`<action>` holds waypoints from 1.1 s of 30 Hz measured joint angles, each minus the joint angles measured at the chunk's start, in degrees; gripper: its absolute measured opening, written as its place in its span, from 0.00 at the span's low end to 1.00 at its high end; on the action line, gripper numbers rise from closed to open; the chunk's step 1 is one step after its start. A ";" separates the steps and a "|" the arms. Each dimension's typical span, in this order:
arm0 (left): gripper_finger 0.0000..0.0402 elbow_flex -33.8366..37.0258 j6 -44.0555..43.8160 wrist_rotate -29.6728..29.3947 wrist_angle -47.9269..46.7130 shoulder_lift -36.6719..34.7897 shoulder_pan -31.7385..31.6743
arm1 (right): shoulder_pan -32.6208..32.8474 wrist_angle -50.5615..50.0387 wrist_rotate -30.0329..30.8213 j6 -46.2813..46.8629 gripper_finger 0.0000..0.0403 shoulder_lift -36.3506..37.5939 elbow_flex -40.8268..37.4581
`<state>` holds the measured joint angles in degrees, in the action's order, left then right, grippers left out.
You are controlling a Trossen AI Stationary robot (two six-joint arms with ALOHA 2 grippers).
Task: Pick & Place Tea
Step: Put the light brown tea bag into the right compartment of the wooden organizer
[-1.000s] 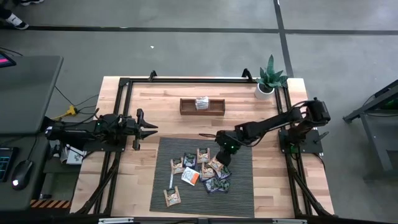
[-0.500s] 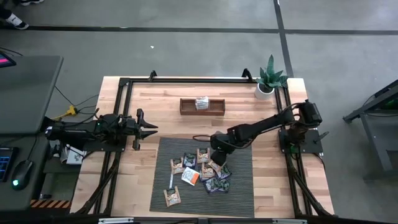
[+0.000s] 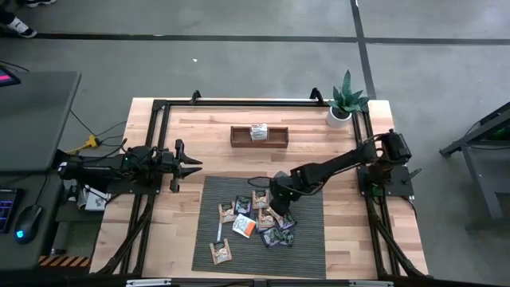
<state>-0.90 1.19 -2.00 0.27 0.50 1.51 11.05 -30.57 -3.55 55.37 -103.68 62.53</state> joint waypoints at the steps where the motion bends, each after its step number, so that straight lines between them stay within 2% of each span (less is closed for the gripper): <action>1: 0.21 0.02 0.00 -0.02 0.02 0.02 -0.02 | 0.00 -0.13 -0.55 -0.13 0.57 -0.72 0.38; 15: 0.21 0.01 0.00 -0.02 0.02 0.01 0.00 | 0.15 -0.89 -1.32 -1.49 0.57 -7.42 4.25; 33: 0.21 0.00 -0.02 -0.04 0.00 0.02 0.00 | 0.20 -3.41 1.88 -1.61 0.38 -9.42 4.43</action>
<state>-0.91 1.17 -2.04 0.27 0.51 1.52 11.25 -33.98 -1.67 53.76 -113.10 66.96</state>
